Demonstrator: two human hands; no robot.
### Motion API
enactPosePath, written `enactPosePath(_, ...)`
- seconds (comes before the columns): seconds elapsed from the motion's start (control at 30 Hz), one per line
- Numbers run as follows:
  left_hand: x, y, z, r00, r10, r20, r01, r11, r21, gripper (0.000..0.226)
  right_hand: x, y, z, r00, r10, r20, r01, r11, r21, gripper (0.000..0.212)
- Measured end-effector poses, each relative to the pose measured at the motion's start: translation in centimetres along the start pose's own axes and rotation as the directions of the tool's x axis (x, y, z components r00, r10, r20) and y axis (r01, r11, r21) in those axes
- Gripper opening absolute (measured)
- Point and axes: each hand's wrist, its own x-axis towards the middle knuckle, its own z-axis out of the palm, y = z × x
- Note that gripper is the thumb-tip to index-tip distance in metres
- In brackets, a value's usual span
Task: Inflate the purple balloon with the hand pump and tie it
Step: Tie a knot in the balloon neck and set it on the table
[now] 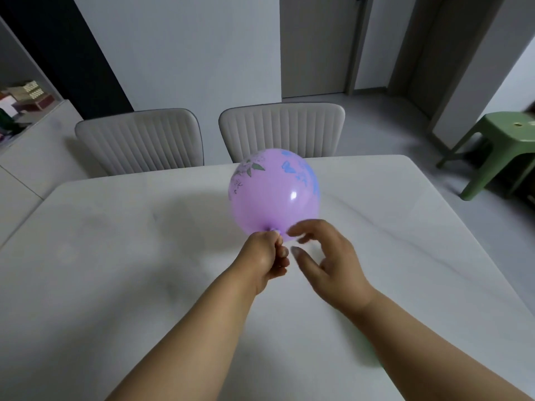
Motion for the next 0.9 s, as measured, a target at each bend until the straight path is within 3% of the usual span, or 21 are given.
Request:
enactPosePath(0.1,-1.5,0.6,0.2,0.997,0.022,0.076,-0.034,0.987,0.155,0.031,1.7,-1.8,-0.5,0.966,-0.011,0.26,-0.019,0.994,0.11,0.031)
enactPosePath(0.2,-2.5,0.9,-0.4,0.975,0.087,0.203,-0.13,0.969,0.209,0.033,2.2,-1.4,-0.8,0.918,-0.008,0.396,-0.005,0.999,0.032,0.039)
enactPosePath(0.4,-4.2,2.2,-2.4,0.924,0.081,0.373,-0.19,0.945,0.265,0.04,1.8,-0.9,-1.6,0.927,0.063,0.369,-0.002,0.987,-0.163,0.056)
enactPosePath(0.53,-4.7,2.4,-3.0,0.896,0.069,0.439,-0.246,0.9,0.361,0.043,1.5,-1.3,-1.3,0.928,0.142,0.343,-0.08,0.979,-0.188,0.044)
enactPosePath(0.7,-4.9,2.5,-3.1,0.92,0.174,0.351,-0.336,0.809,0.483,0.038,1.7,-1.9,-1.5,0.918,0.217,0.333,-0.16,0.969,-0.19,0.037)
enactPosePath(0.77,-5.0,2.7,-3.2,0.907,0.288,0.307,-0.418,0.706,0.572,0.036,1.9,-2.0,-1.6,0.924,0.211,0.318,-0.148,0.967,-0.208,0.024)
enactPosePath(0.83,-5.0,2.9,-3.2,0.878,0.385,0.286,-0.474,0.607,0.637,0.038,1.9,-2.0,-1.6,0.93,0.192,0.313,-0.126,0.968,-0.219,0.024)
enactPosePath(0.9,-4.8,3.0,-3.3,0.867,0.422,0.265,-0.487,0.604,0.631,0.038,1.8,-1.8,-1.4,0.938,0.168,0.305,-0.103,0.971,-0.216,0.026)
